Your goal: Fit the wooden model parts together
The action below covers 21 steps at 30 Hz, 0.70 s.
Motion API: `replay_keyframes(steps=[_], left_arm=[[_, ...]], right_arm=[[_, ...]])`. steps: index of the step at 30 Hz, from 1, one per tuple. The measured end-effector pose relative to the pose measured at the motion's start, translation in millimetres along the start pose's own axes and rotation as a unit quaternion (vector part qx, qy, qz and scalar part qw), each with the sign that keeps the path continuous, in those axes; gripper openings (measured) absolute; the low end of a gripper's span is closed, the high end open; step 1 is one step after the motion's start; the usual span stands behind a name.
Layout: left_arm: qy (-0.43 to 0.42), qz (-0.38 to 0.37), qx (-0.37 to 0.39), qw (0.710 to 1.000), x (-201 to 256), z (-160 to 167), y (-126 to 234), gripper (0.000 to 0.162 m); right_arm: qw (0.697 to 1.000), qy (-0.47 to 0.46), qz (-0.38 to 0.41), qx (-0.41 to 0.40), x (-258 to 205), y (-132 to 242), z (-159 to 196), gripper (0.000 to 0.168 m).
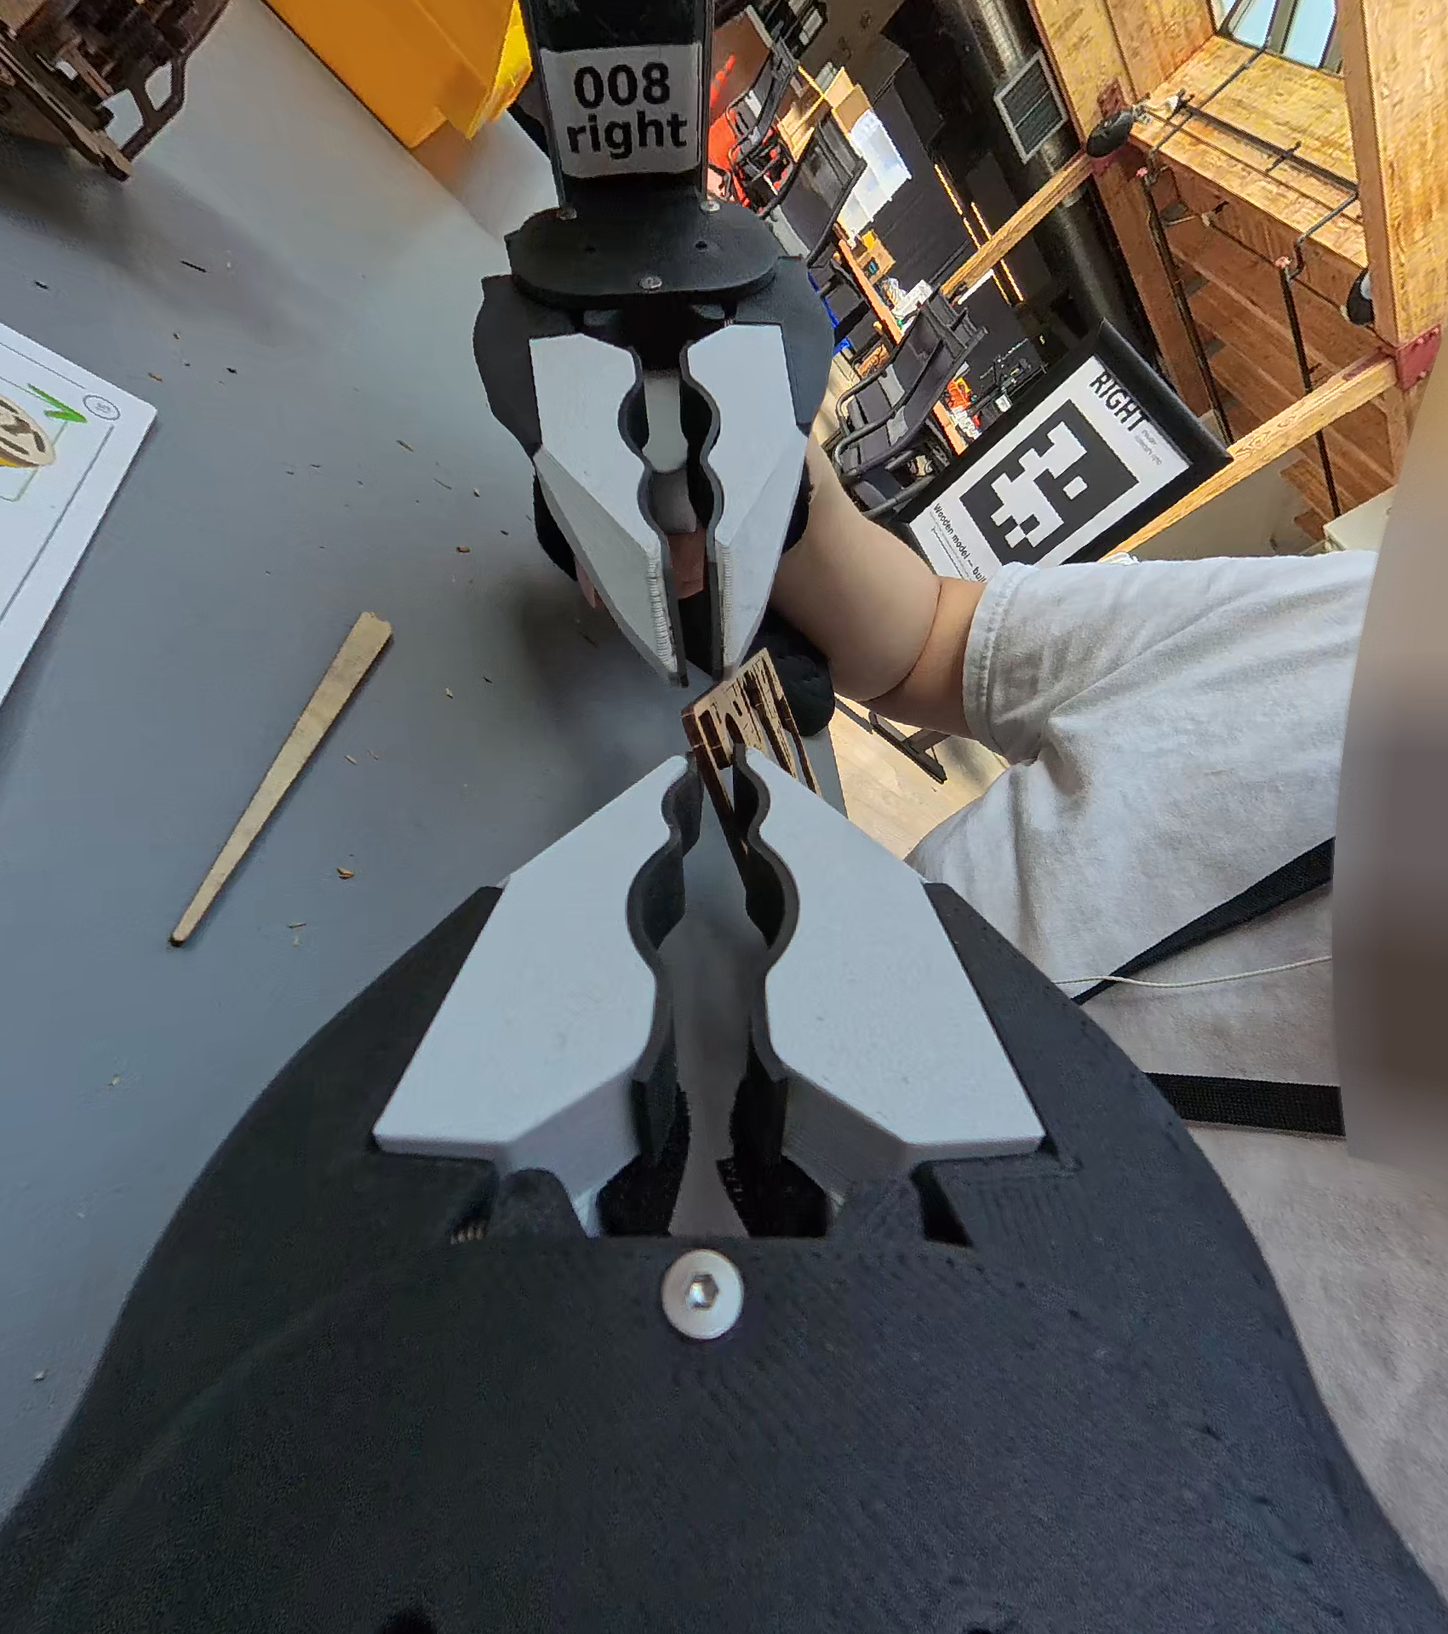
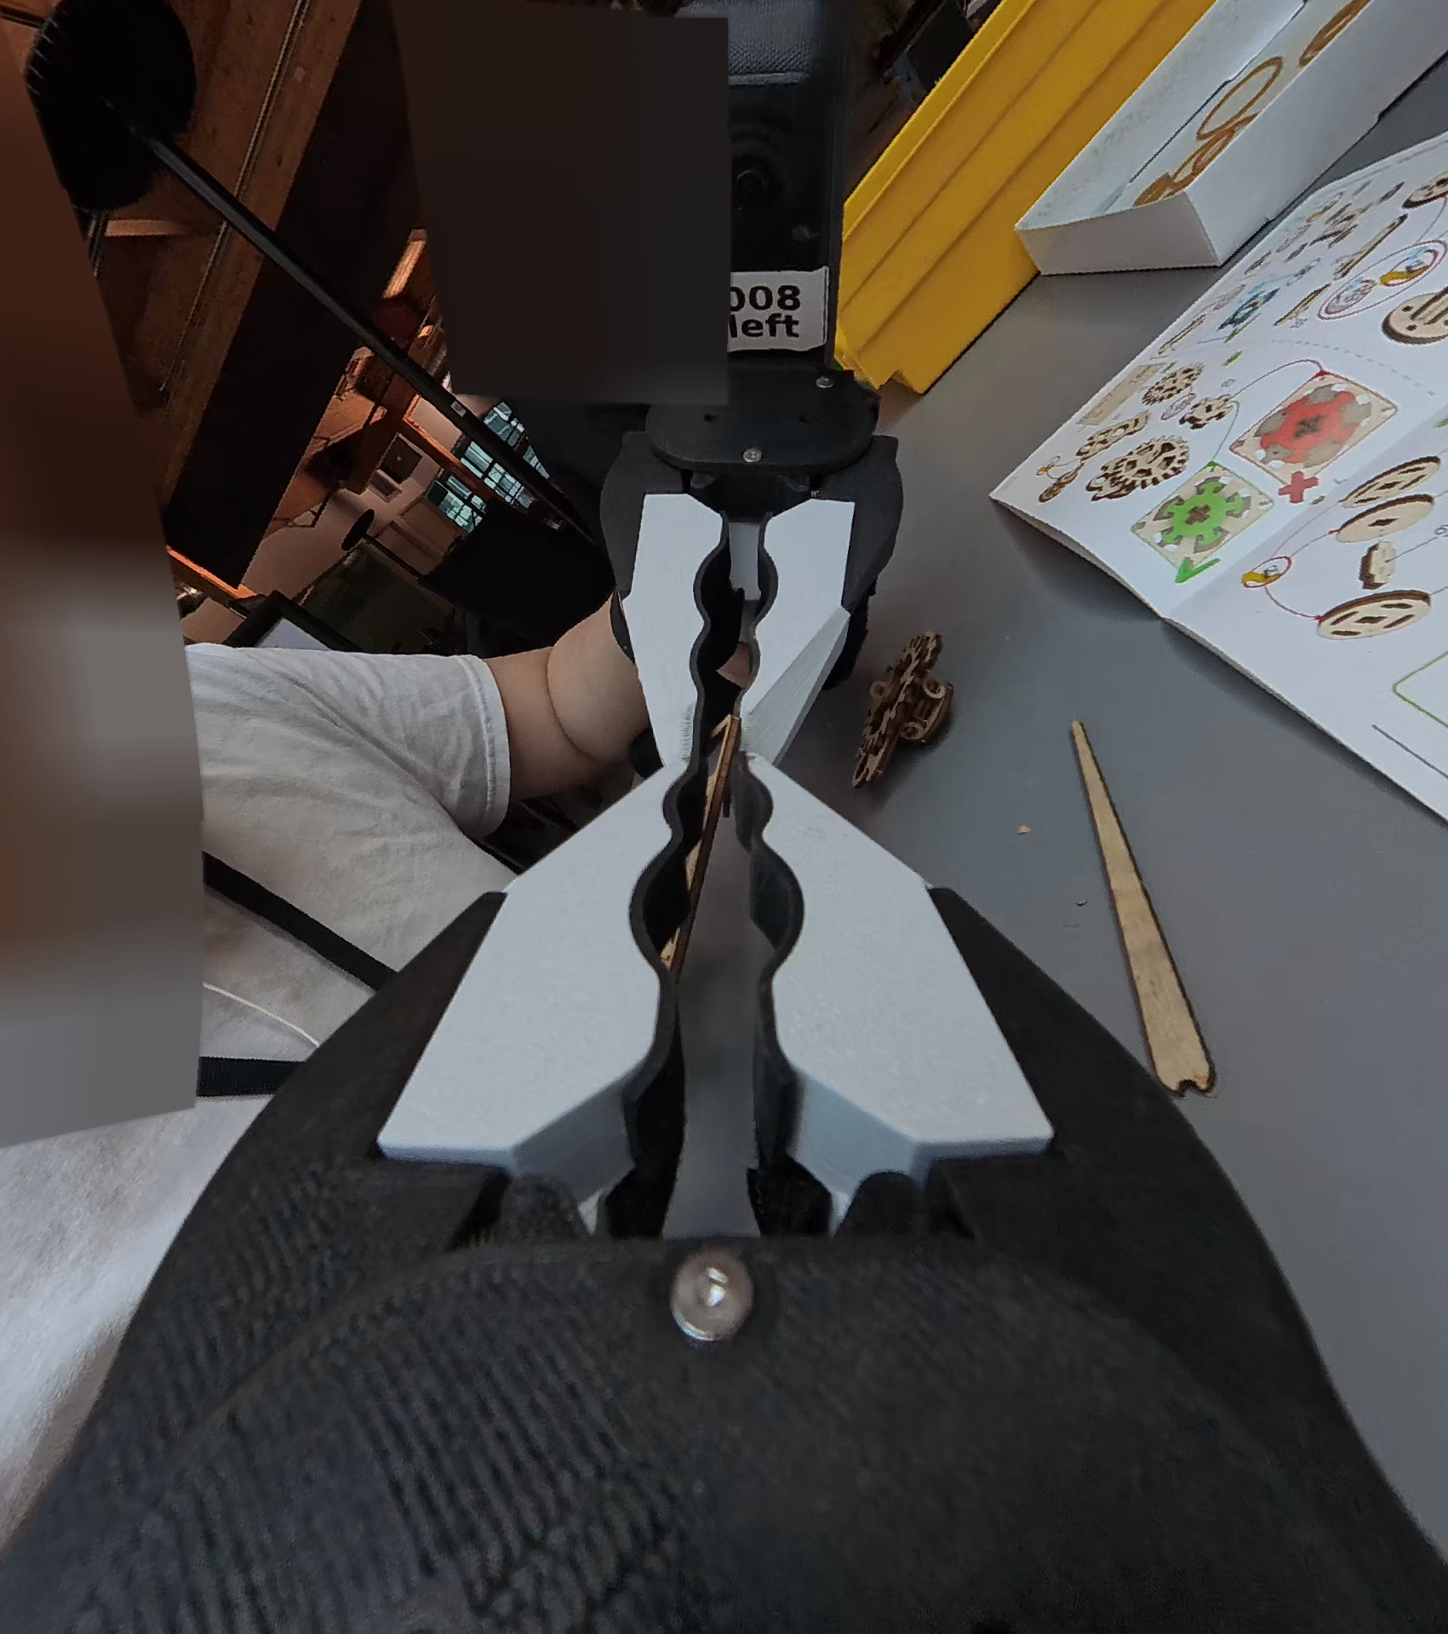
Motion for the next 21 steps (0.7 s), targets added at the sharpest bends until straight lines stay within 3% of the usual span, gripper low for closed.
replay_keyframes(steps=[12,21], left_arm=[[0.002,0.001,0.001,1.0,-0.6,0.5,-0.4,0.004],[0.0,-0.003,-0.007,1.0,-1.3,2.8,-2.2,0.004]], right_arm=[[1.0,-0.011,0.003,-0.02,1.3,-3.9,6.1,0.011],[0.999,0.0,0.017,-0.029,2.0,-4.5,8.2,0.002]])
Point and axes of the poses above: each gripper's, where its closed fingertips meet, y back along the fingers, z out of its underside, x = y × z across the jaws, the point moved 4 cm from there along y, back along the fingers, and after that the axes turned 8 degrees about -y, right-handed, at the moved point
